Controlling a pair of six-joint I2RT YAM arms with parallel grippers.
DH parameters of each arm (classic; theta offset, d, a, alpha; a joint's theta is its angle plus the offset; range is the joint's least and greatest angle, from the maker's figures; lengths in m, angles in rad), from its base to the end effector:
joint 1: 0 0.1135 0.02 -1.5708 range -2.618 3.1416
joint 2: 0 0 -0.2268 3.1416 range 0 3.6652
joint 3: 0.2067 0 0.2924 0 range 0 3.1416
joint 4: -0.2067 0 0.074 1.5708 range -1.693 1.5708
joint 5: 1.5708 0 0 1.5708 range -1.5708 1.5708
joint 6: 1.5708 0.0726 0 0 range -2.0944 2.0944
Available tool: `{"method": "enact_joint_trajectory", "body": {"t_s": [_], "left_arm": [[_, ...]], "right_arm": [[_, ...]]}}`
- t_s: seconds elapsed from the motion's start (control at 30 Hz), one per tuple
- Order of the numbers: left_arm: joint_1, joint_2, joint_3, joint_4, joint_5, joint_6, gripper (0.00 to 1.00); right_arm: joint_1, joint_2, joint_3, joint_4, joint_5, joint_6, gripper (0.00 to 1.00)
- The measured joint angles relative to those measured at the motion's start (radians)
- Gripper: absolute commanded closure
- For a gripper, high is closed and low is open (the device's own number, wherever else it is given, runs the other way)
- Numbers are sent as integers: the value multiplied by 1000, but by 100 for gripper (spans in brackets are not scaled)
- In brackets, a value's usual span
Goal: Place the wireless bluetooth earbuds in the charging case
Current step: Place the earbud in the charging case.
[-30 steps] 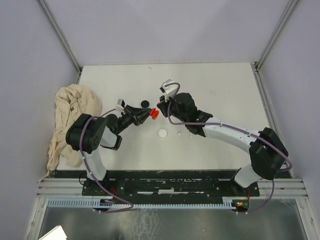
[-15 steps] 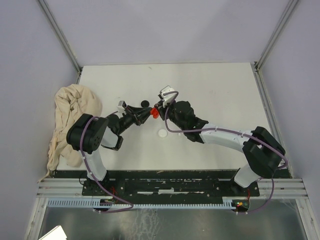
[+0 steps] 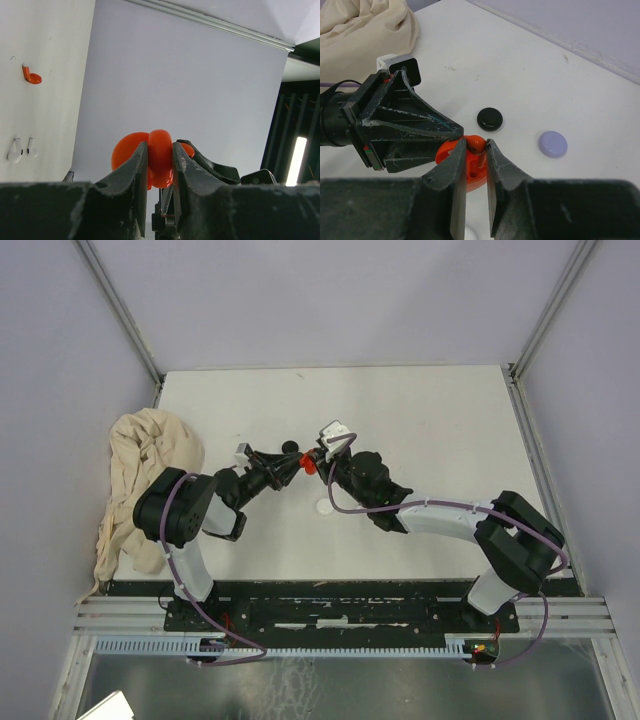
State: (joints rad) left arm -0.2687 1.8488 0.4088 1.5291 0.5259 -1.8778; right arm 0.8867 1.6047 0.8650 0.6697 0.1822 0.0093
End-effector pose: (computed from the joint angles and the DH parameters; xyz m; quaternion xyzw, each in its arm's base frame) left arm 0.2943 -0.1188 0.0679 -0.3366 0.5901 -0.7099 0.1859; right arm 0.2785 0.3207 0.1814 -0.2532 0.6858 0.2342 0.6409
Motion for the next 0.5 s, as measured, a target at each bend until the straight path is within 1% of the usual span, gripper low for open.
{"method": "enact_joint_trajectory", "body": {"t_s": [0.5], "left_arm": [[-2, 0, 5, 0, -1, -4, 97]], "right_arm": [[0, 12, -9, 26, -5, 0, 98]]}}
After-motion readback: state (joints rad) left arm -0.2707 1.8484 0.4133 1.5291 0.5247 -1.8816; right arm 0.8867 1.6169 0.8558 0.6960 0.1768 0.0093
